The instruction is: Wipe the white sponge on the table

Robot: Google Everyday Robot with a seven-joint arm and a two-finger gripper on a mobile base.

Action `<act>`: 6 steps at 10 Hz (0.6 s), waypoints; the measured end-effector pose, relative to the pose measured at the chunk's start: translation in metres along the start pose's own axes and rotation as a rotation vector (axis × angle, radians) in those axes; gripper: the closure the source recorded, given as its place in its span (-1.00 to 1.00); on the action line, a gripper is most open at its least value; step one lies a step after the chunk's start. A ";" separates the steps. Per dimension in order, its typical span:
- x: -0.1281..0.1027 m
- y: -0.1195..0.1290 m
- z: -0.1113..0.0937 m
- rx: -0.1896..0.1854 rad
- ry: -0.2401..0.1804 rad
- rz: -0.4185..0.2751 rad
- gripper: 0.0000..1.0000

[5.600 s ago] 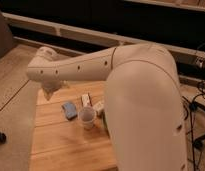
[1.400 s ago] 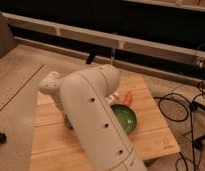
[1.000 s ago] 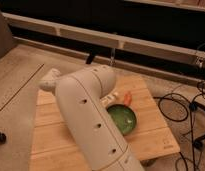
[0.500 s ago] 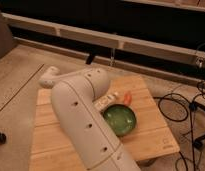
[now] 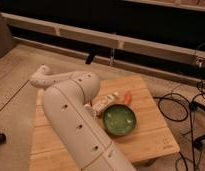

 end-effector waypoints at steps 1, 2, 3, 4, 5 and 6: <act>-0.003 0.011 -0.003 -0.021 -0.011 -0.010 1.00; 0.001 0.030 -0.009 -0.063 -0.016 -0.013 1.00; 0.007 0.039 -0.013 -0.087 -0.014 -0.008 1.00; 0.016 0.044 -0.017 -0.104 -0.005 0.002 1.00; 0.028 0.048 -0.021 -0.119 0.008 0.013 1.00; 0.049 0.049 -0.024 -0.133 0.035 0.030 1.00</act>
